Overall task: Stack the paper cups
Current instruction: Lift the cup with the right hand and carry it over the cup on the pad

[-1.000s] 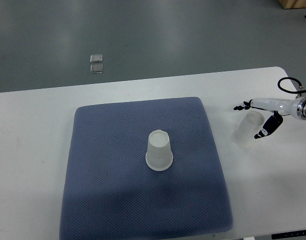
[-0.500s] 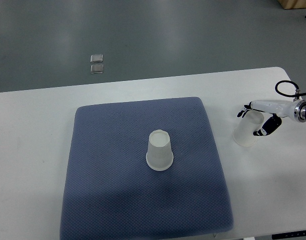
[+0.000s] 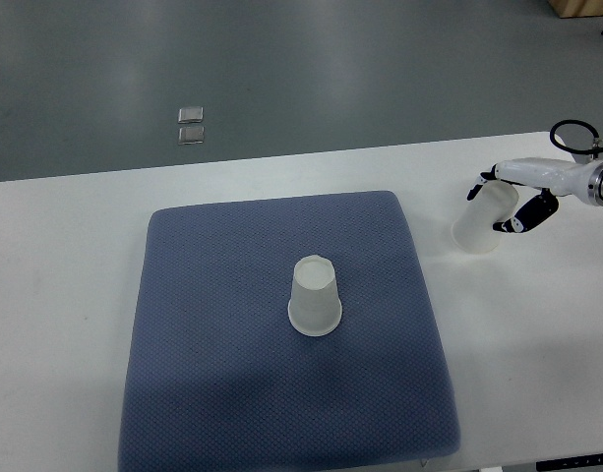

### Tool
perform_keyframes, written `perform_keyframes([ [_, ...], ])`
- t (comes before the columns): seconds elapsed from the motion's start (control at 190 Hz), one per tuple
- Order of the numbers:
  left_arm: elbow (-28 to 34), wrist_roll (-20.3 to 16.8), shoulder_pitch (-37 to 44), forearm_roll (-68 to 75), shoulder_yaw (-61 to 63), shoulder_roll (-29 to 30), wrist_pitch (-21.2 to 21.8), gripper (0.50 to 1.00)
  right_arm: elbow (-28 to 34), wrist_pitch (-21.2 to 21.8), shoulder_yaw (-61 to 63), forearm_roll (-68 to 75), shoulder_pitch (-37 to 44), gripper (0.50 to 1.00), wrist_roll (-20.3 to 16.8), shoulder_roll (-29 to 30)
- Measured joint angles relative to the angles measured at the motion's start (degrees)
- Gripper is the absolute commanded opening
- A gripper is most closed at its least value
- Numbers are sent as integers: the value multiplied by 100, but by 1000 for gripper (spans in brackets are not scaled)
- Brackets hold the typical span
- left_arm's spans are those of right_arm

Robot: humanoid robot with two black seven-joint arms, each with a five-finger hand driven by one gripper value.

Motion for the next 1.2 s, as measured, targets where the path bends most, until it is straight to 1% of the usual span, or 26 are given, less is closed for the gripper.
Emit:
perform_keyframes([
  [0.105, 0, 0, 0, 0, 0, 0, 0, 1000, 290, 252, 212, 8, 128, 699, 255, -52],
  [0.232, 0, 0, 0, 0, 0, 0, 0, 1000, 703, 530, 591, 9, 165, 701, 402, -53],
  [0.421, 0, 0, 0, 0, -2, 0, 0, 1000, 1350, 967, 851, 5, 518, 701, 433, -35],
  [0.6, 0, 0, 0, 0, -1, 0, 0, 1000, 1804, 1092, 866, 10, 942, 701, 435, 100],
  [0.811, 0, 0, 0, 0, -2, 0, 0, 1000, 2000, 1393, 868, 10, 1201, 709, 410, 476],
  [0.958, 0, 0, 0, 0, -4, 0, 0, 1000, 2187, 1706, 852, -12, 1279, 711, 380, 647],
  [1.126, 0, 0, 0, 0, -3, 0, 0, 1000, 2211, 1781, 839, -71, 1328, 711, 332, 881],
  [1.2, 0, 0, 0, 0, -3, 0, 0, 1000, 2200, 1783, 806, -133, 1328, 711, 169, 1028],
])
